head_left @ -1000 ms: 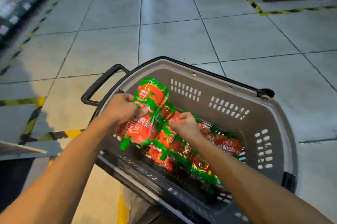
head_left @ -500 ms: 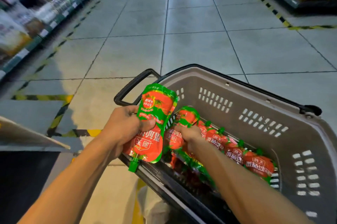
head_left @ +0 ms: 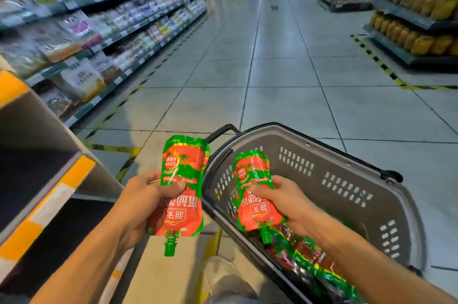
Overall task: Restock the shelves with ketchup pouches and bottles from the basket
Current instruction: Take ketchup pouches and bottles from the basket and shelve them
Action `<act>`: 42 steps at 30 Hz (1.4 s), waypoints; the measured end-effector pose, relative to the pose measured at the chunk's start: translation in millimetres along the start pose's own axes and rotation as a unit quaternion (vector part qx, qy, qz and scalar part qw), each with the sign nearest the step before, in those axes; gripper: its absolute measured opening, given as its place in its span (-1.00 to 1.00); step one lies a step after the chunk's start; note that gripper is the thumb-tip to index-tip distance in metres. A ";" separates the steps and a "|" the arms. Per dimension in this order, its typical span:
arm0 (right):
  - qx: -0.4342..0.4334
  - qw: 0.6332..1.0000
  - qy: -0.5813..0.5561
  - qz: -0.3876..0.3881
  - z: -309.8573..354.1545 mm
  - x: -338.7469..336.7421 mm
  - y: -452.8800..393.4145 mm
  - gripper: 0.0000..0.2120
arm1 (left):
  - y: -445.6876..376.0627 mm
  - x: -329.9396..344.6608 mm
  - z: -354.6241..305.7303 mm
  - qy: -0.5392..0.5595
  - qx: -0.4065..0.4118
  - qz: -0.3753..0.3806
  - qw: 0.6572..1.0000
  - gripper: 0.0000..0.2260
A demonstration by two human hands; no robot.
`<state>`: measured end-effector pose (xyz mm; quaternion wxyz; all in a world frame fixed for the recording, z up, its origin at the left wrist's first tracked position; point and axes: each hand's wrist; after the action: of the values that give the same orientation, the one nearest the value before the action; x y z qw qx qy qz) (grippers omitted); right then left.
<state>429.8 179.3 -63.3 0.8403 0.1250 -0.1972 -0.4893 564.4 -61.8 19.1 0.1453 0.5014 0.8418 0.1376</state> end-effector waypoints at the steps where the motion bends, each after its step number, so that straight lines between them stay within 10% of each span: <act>1: -0.011 1.000 0.011 0.017 10.7 11.2 11.0 -0.71 | 16.0 -11.0 0.6 0.007 0.007 -0.008 1.000 -0.63; 22: -0.058 0.844 0.272 0.458 -21.6 353.5 204.6 -0.64 | 383.7 -215.0 138.1 0.337 0.095 -0.364 0.863 -0.63; 36: -0.138 0.677 0.470 0.550 -91.6 514.9 184.1 -0.88 | 418.1 -224.5 227.8 0.385 0.035 -0.473 0.791 -0.63; 42: -0.155 0.588 0.566 0.557 -102.4 591.1 154.2 -0.62 | 398.6 -242.8 235.8 0.372 0.049 -0.495 0.784 -0.62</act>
<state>857.5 -258.6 31.2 0.8977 0.1101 0.3654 0.2203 1085.6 -73.1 -21.6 -0.1557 -0.0677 0.9688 0.1807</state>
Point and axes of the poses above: each hand's wrist, its own y-axis away from the middle knuckle, its own x-axis out of the palm, z = x × y, and after that the axes turned 2 degrees about -y, right-handed
